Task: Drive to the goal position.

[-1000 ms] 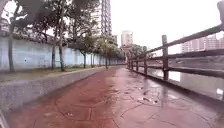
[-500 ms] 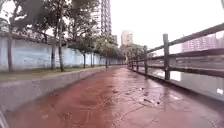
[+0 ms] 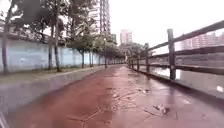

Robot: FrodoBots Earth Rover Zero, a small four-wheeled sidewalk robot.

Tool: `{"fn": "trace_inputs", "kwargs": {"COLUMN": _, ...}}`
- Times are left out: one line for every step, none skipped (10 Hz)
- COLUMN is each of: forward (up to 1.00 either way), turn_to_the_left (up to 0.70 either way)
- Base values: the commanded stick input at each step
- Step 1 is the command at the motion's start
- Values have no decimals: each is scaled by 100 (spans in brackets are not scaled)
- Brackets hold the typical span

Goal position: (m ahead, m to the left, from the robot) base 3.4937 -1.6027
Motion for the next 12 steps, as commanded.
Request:
{"fn": "trace_inputs", "kwargs": {"forward": 100, "turn_to_the_left": 0}}
{"fn": "trace_inputs", "kwargs": {"forward": 100, "turn_to_the_left": 0}}
{"fn": "trace_inputs", "kwargs": {"forward": 100, "turn_to_the_left": 0}}
{"fn": "trace_inputs", "kwargs": {"forward": 100, "turn_to_the_left": 0}}
{"fn": "trace_inputs", "kwargs": {"forward": 100, "turn_to_the_left": 0}}
{"fn": "trace_inputs", "kwargs": {"forward": 100, "turn_to_the_left": 0}}
{"fn": "trace_inputs", "kwargs": {"forward": 100, "turn_to_the_left": 0}}
{"fn": "trace_inputs", "kwargs": {"forward": 100, "turn_to_the_left": -12}}
{"fn": "trace_inputs", "kwargs": {"forward": 100, "turn_to_the_left": -15}}
{"fn": "trace_inputs", "kwargs": {"forward": 100, "turn_to_the_left": -14}}
{"fn": "trace_inputs", "kwargs": {"forward": 100, "turn_to_the_left": -8}}
{"fn": "trace_inputs", "kwargs": {"forward": 100, "turn_to_the_left": 0}}
